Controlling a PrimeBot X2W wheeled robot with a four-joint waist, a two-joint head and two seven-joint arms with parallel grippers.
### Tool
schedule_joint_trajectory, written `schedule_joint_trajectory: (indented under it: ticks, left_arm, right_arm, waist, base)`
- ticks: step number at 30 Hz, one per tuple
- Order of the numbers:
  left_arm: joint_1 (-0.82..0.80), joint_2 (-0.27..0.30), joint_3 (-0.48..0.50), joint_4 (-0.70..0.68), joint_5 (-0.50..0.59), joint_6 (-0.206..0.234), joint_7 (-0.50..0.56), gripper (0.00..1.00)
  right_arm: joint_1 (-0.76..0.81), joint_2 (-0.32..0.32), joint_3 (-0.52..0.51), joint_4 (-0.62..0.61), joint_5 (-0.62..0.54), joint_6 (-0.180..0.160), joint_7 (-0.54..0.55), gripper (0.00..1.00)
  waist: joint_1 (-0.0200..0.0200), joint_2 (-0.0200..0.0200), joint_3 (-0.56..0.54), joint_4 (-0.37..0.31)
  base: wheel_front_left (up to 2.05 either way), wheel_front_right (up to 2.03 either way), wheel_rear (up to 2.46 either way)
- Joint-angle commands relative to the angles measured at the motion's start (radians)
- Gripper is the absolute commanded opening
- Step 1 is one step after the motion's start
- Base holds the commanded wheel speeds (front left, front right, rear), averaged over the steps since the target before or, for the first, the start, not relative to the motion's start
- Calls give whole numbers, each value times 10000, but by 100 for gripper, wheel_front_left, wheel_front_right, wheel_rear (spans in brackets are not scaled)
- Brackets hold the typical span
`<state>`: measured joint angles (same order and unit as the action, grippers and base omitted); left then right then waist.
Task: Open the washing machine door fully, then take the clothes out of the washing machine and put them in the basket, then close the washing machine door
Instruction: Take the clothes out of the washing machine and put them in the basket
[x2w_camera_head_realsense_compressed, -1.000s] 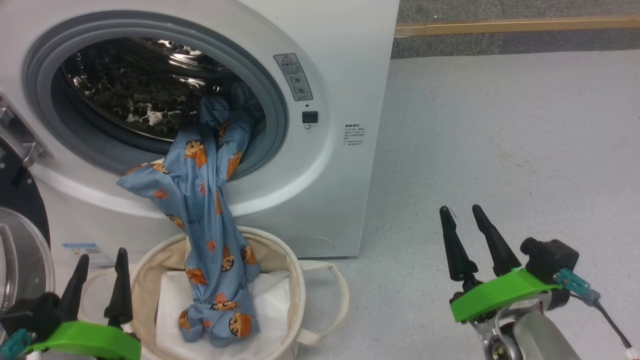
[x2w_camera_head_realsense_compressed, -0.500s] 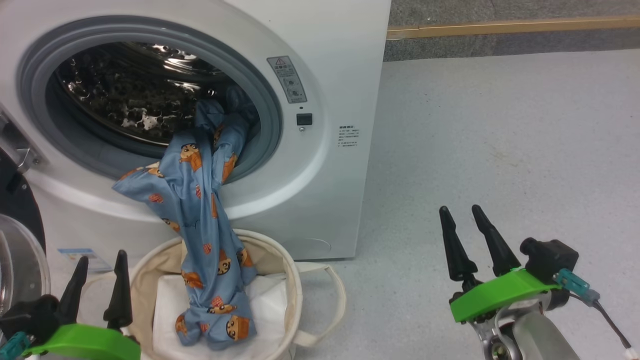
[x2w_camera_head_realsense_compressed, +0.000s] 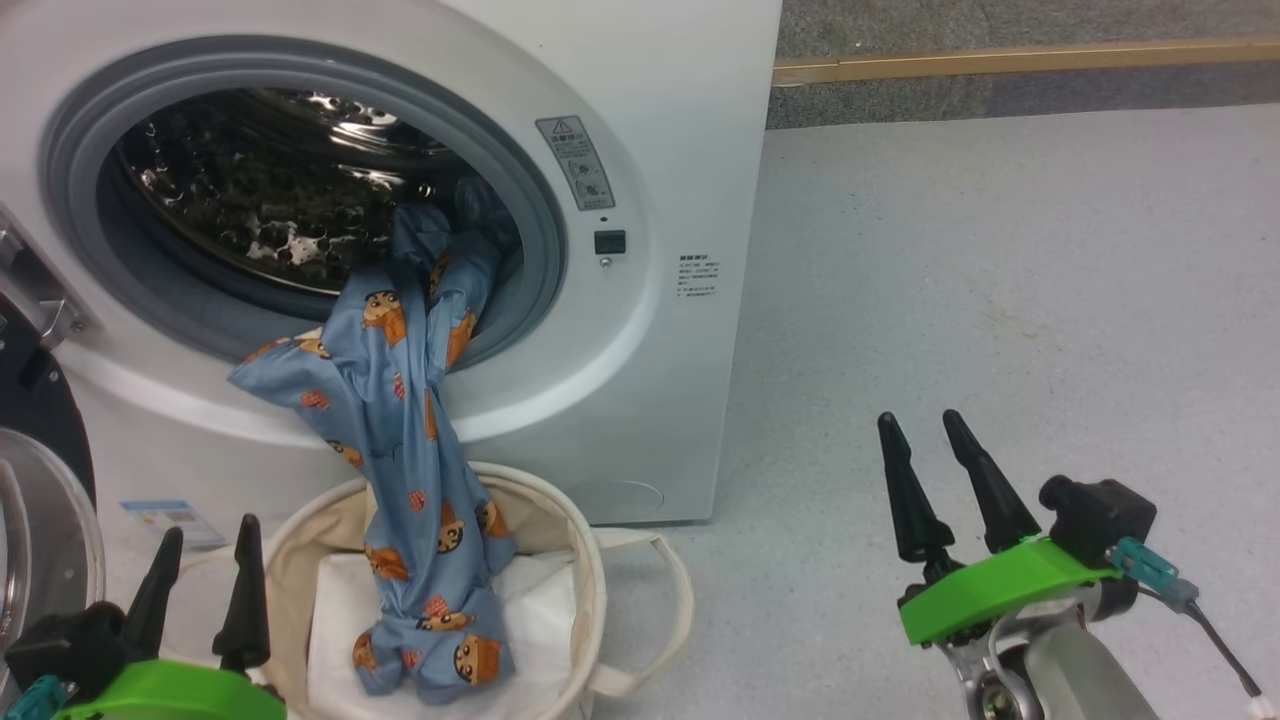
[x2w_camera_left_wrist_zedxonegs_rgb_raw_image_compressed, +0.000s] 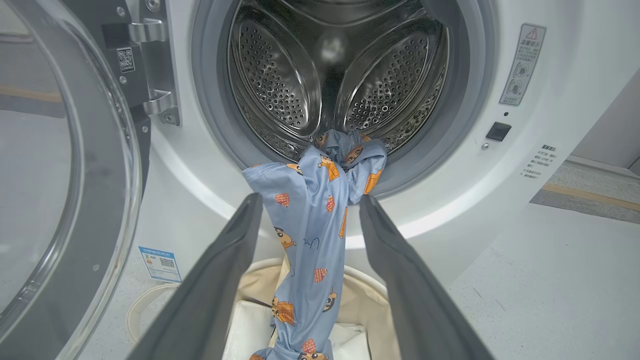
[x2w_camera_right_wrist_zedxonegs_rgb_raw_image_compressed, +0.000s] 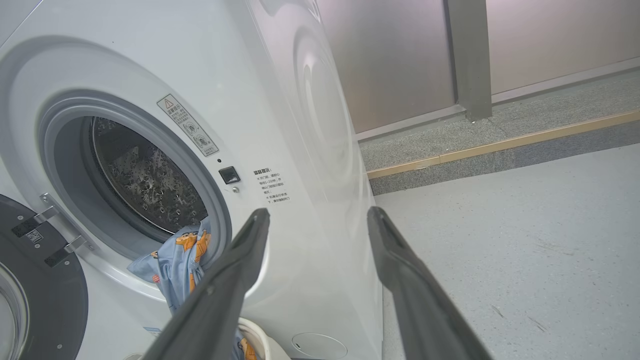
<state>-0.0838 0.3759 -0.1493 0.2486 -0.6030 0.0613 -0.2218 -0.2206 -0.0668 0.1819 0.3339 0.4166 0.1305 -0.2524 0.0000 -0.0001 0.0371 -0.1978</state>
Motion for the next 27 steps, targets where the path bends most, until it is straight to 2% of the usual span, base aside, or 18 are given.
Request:
schedule_joint_trajectory:
  ticks: [1,11,20,27]
  left_arm:
    - [-442,384,363,-227,2,-22,10,100]
    - [-1036,418,139,238,-30,-206,196,100]
    - [-2620,408,-364,1790,135,-667,559,100]
    - [-4722,368,-803,3447,322,-1187,907,100]
  right_arm:
    - [-278,112,237,-304,15,2,-94,100]
    - [-295,118,132,-341,6,2,-94,100]
    - [-449,124,95,-392,-4,2,-94,100]
    - [-670,133,48,-554,0,2,-94,100]
  waist:
    - [0,1,-4,-18]
    - [0,1,113,-122]
    - [0,1,381,-295]
    - [0,1,1064,-505]
  base:
    - [0,0,0]
    - [0,0,0]
    - [0,0,0]
    - [0,0,0]
